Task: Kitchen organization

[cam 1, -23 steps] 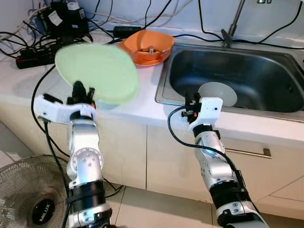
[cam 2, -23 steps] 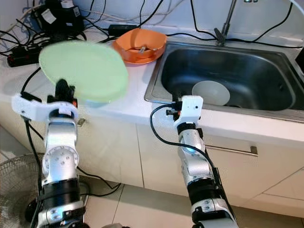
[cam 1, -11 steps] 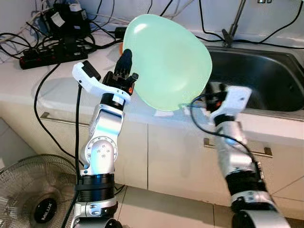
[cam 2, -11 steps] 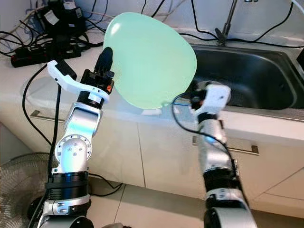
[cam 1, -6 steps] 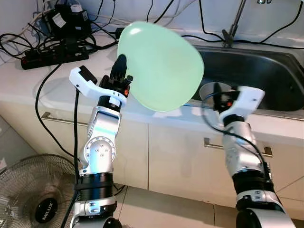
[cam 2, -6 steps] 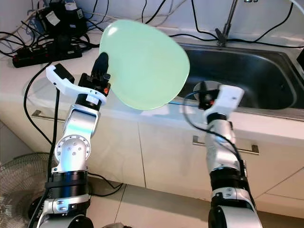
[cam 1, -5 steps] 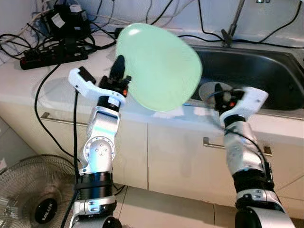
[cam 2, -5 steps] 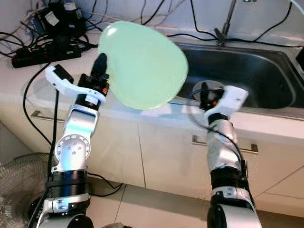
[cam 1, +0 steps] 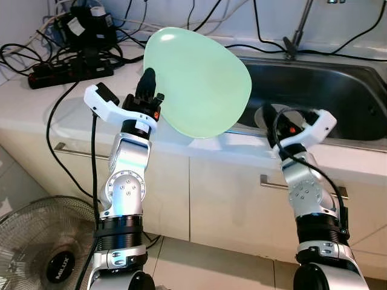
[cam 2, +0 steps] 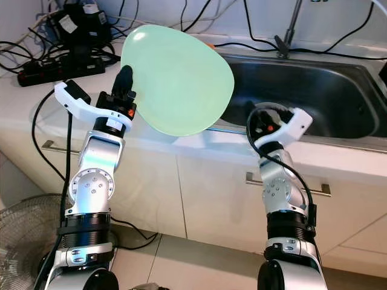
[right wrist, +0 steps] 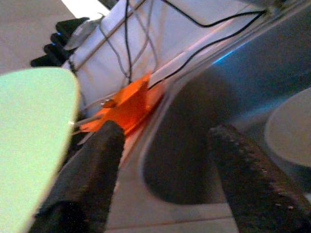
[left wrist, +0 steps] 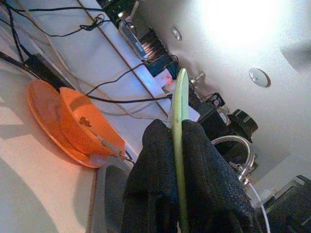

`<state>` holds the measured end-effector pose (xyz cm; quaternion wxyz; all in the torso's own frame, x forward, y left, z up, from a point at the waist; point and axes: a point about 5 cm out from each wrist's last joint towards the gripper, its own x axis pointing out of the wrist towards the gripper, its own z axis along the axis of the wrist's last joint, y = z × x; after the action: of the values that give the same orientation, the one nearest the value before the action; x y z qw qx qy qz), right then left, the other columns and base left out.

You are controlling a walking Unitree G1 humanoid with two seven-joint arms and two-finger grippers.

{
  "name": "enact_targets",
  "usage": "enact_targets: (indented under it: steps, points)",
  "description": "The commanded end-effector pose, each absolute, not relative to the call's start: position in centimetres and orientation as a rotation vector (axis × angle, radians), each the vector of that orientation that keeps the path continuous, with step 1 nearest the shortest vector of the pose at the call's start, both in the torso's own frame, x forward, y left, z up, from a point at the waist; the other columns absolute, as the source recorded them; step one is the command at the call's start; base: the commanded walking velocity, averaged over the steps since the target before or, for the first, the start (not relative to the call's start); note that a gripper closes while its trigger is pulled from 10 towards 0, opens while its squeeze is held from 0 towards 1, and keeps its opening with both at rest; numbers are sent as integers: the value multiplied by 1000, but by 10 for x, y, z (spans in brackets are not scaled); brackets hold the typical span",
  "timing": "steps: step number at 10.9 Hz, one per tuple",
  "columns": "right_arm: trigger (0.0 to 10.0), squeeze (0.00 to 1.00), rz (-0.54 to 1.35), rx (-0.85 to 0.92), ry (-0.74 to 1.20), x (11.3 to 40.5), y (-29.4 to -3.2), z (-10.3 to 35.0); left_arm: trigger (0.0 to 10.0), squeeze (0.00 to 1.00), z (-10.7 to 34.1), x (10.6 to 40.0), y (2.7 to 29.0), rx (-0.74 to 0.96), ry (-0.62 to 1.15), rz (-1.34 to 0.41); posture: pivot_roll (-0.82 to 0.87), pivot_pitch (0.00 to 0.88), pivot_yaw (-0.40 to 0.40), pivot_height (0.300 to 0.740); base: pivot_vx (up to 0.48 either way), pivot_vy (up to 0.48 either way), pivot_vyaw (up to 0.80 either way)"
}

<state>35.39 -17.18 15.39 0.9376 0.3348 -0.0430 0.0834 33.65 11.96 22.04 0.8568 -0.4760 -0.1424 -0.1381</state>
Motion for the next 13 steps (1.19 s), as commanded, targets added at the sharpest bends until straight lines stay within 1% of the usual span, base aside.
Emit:
enact_targets:
  steps: [1,2,5,7,9,10,11,13]
  points:
    - [10000,1000,221,712,-84,354,-168,162,10000,0,238,338,114,-1004,-357,-322,71,0,77,740,0,0,0]
    - [10000,0,249,735,-82,354,-166,165,10000,0,238,338,114,-1006,-358,-321,66,0,76,740,0,0,0]
    - [10000,0,393,887,-98,346,-155,178,10000,0,238,339,113,-1009,-358,-320,67,0,74,740,0,0,0]
    - [10000,0,447,946,-99,343,-150,183,10000,0,237,339,112,-1007,-355,-325,68,0,72,740,0,0,0]
    - [10000,0,454,940,-89,342,-149,182,10000,0,237,339,112,-1007,-354,-327,70,0,71,740,0,0,0]
    - [10000,0,450,886,-68,342,-146,177,10000,0,237,339,111,-1009,-355,-330,69,0,71,740,0,0,0]
    - [10000,0,452,887,-33,341,-140,169,10000,0,237,339,110,-1011,-354,-334,73,0,70,740,0,0,0]
    - [10000,0,451,889,-17,340,-138,164,10000,0,238,338,110,-1016,-357,-345,73,0,68,740,0,0,0]
